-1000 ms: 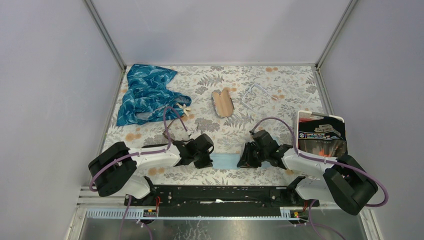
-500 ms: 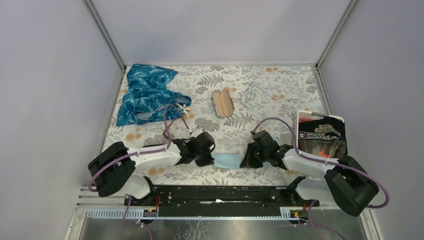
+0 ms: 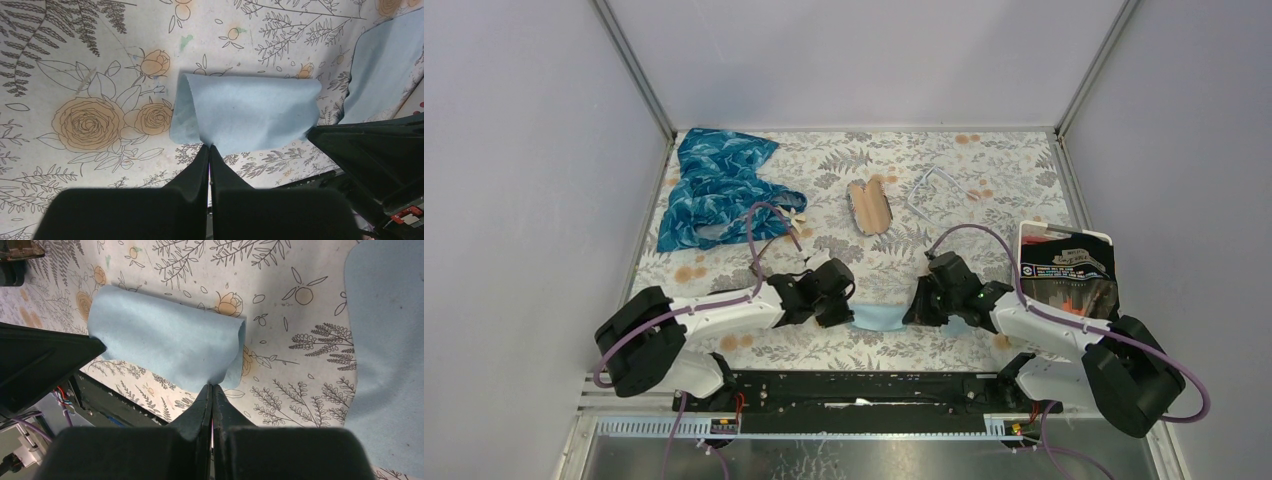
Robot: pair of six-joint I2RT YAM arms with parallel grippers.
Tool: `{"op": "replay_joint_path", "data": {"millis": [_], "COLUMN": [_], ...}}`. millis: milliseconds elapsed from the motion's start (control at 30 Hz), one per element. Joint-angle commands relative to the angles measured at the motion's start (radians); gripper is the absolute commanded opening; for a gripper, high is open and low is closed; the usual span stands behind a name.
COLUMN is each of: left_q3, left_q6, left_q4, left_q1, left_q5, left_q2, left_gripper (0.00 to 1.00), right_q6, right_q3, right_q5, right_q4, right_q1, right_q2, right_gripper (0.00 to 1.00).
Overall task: Organize the sunglasses
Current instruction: Fold the glasses cleaning cloth at the center of the board.
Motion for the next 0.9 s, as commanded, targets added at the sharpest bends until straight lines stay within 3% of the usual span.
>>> {"op": "replay_joint_path", "data": {"millis": [0,867], "left_q3": [0.007,0.008], "left_q6": [0.015,0.049], "left_q4": [-0.024,0.052], "left_q1": [0.014,0.039], "left_q5": [-0.044,-0.005], "left_q2": [-0.021,0.116], "left_gripper": [0.0,0.0], "right_q6": [-0.019,-0.024], "right_q3": [0.039,0.009], "right_q5": [0.035,-0.003], "right_q4": [-0.009,0.031], "right_q1": [0.006,0.006], "right_q2": [0.013,0.08], "right_gripper": [0.0,0.0]}}
